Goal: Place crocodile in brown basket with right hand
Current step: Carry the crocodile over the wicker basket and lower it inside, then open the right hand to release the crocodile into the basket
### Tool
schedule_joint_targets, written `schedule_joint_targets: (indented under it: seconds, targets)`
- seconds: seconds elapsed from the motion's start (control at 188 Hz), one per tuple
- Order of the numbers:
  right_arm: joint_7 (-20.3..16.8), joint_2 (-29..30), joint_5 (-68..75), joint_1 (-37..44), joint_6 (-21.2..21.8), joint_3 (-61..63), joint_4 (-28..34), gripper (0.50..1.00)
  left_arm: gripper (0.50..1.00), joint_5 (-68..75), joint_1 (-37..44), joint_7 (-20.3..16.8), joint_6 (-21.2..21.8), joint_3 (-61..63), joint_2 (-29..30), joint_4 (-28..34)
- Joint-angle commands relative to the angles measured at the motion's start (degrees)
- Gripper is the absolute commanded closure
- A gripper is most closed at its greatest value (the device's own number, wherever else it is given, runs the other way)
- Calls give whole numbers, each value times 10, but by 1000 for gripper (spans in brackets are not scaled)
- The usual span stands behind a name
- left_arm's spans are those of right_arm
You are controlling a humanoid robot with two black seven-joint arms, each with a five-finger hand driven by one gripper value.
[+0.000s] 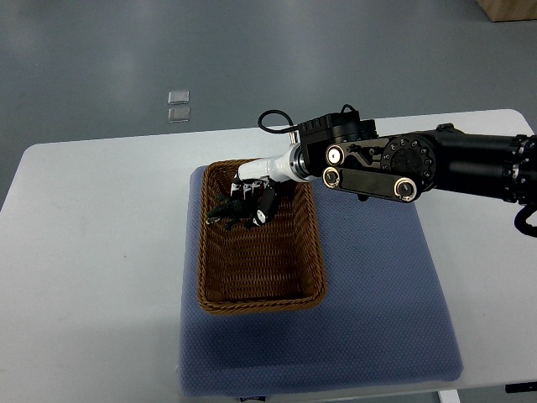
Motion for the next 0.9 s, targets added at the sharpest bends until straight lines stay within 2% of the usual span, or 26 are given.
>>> schedule_joint_targets:
  seconds: [0.0, 0.186, 0.234, 0.298, 0.377, 0.484, 0.505, 0.569, 0.606, 0.659, 0.824, 0.893]
  targets:
    - [0, 3, -2, -7, 1, -1, -5, 989, 500, 0, 0, 0, 0, -1, 0, 1]
    - [0, 8, -3, -14, 2, -1, -11, 963, 500, 0, 0, 0, 0, -1, 0, 1]
    - [0, 9, -4, -19, 2, -1, -16, 932, 500, 0, 0, 0, 0, -1, 0, 1]
    - [0, 9, -4, -22, 4, -1, -17, 916, 500, 0, 0, 0, 0, -1, 0, 1]
    - [0, 9, -4, -25, 8, -2, -17, 846, 500, 0, 0, 0, 0, -1, 0, 2]
    - [-1, 8, -5, -27, 8, -2, -18, 791, 500, 0, 0, 0, 0, -1, 0, 2]
    - [-1, 8, -4, -27, 8, -2, -18, 752, 500, 0, 0, 0, 0, -1, 0, 2]
    - [-1, 8, -4, -26, 9, -2, -18, 701, 500, 0, 0, 0, 0, -1, 0, 2]
    - [-1, 8, -4, -26, 9, -2, -18, 644, 500, 0, 0, 0, 0, -1, 0, 2]
    - [-1, 5, -2, -25, 12, -2, -18, 607, 500, 0, 0, 0, 0, -1, 0, 2]
    - [-1, -4, 4, -19, 27, 2, -18, 603, 500, 0, 0, 0, 0, -1, 0, 0]
    - [-1, -13, 6, -16, 31, 8, -17, 587, 500, 0, 0, 0, 0, 0, 0, 0]
